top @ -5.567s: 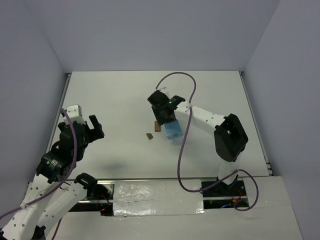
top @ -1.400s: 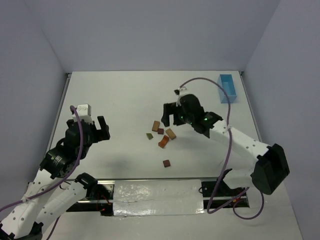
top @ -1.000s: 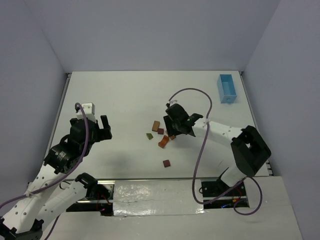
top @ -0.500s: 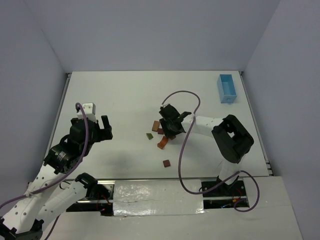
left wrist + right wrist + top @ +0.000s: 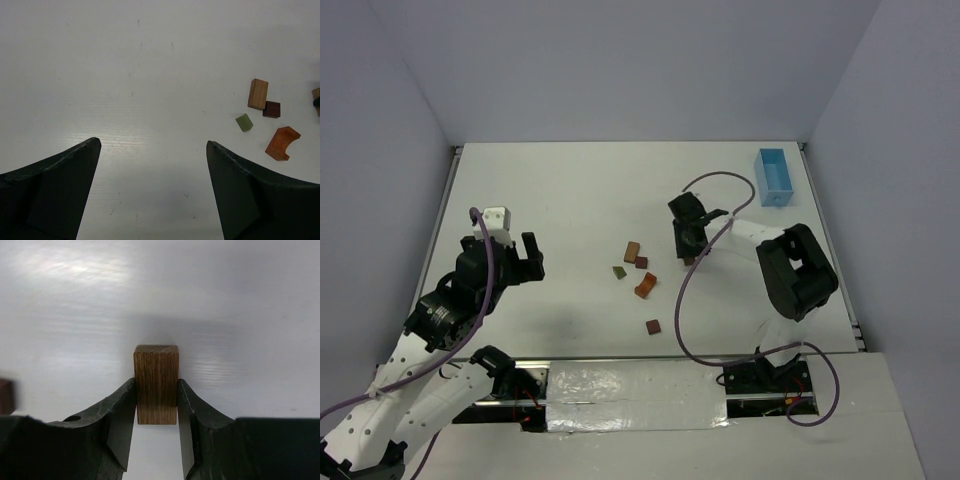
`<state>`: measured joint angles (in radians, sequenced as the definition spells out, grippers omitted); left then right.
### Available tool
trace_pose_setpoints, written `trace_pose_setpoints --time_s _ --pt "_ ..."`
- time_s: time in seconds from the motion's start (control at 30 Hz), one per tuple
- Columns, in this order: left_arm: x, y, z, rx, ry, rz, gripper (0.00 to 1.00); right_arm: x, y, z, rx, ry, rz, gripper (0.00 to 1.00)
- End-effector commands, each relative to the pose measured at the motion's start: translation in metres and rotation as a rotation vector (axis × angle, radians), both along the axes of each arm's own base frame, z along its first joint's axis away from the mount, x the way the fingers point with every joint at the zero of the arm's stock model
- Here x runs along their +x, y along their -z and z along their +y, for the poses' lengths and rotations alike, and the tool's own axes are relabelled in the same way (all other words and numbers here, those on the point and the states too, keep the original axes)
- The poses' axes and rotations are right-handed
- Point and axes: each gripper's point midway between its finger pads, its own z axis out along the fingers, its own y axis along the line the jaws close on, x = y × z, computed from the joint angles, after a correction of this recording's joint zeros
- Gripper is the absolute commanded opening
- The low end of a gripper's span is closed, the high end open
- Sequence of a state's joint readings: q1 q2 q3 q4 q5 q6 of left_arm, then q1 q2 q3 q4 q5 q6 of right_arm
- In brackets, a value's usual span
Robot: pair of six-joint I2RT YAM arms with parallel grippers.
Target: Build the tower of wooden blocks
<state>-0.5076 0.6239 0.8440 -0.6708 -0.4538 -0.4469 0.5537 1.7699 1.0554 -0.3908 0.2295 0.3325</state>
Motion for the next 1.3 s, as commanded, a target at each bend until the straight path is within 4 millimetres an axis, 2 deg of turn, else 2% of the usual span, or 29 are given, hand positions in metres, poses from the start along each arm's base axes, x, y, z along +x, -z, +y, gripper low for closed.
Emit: trace_pose_setpoints --time_s 0.0,0.1,0.23,0.33,0.37,0.4,0.43,0.47,0.5,0.6,0.73,0.8,0.83,0.87,0.9,0.93,0.97,1.03,1.13,1.27 --pt "0.004 -0.008 -0.004 -0.014 0.017 -0.041 0.99 0.011 -0.018 -0.039 -0.027 0.110 -0.033 0.36" --pt "0.004 -0.009 -0.005 -0.017 0.020 -0.045 1.00 0.019 -0.025 -0.054 -0.024 0.110 -0.042 0.37" --pt "0.004 -0.009 -0.006 -0.014 0.025 -0.044 0.99 0.022 -0.023 -0.070 -0.082 0.128 -0.017 0.39" --pt "0.004 -0.010 -0.005 -0.018 0.022 -0.046 0.99 0.022 -0.025 -0.071 -0.079 0.138 -0.025 0.56" --pt "0.003 -0.009 -0.006 -0.016 0.025 -0.045 1.00 0.023 -0.033 -0.067 -0.055 0.141 -0.039 0.77" --pt "0.004 -0.009 -0.006 -0.016 0.026 -0.046 1.00 0.022 -0.037 -0.061 -0.043 0.132 -0.051 0.89" --pt "0.004 -0.009 -0.006 -0.017 0.029 -0.044 0.99 0.019 -0.044 -0.046 -0.051 0.097 -0.084 0.96" --pt "0.004 -0.008 -0.007 -0.015 0.031 -0.043 0.99 0.019 -0.054 -0.039 -0.049 0.098 -0.118 1.00" --pt "0.005 -0.007 -0.007 -0.013 0.030 -0.035 1.00 0.015 -0.060 -0.024 -0.048 0.076 -0.140 1.00" --pt "0.006 -0.006 -0.008 -0.007 0.031 -0.027 0.99 0.016 -0.079 -0.005 0.003 0.110 -0.195 1.00" --pt "0.006 -0.006 -0.007 -0.007 0.024 -0.029 1.00 0.014 -0.095 0.045 0.096 0.093 -0.255 1.00" --pt "0.006 -0.006 -0.007 -0.007 0.026 -0.030 1.00 0.013 -0.093 0.061 0.115 0.091 -0.249 1.00" --pt "0.006 -0.007 -0.007 -0.009 0.028 -0.033 1.00 0.012 -0.081 0.069 0.100 0.080 -0.221 0.98" --pt "0.005 -0.006 -0.008 -0.012 0.035 -0.032 1.00 0.014 -0.087 0.084 0.111 0.069 -0.231 0.96" --pt "0.005 -0.008 -0.009 -0.014 0.037 -0.037 1.00 0.013 -0.083 0.089 0.102 0.076 -0.216 0.92" --pt "0.005 -0.007 -0.008 -0.011 0.036 -0.035 1.00 0.014 -0.069 0.092 0.075 0.082 -0.191 0.80" --pt "0.005 -0.007 -0.008 -0.012 0.035 -0.035 0.99 0.018 -0.074 0.101 0.089 0.088 -0.197 0.74" --pt "0.005 -0.007 -0.008 -0.012 0.036 -0.036 1.00 0.021 -0.067 0.110 0.087 0.099 -0.188 0.66" --pt "0.004 -0.007 -0.008 -0.014 0.037 -0.039 1.00 0.019 -0.064 0.119 0.086 0.109 -0.183 0.63" --pt "0.004 -0.008 -0.009 -0.014 0.044 -0.041 0.99 0.010 -0.052 0.119 0.055 0.119 -0.169 0.62"
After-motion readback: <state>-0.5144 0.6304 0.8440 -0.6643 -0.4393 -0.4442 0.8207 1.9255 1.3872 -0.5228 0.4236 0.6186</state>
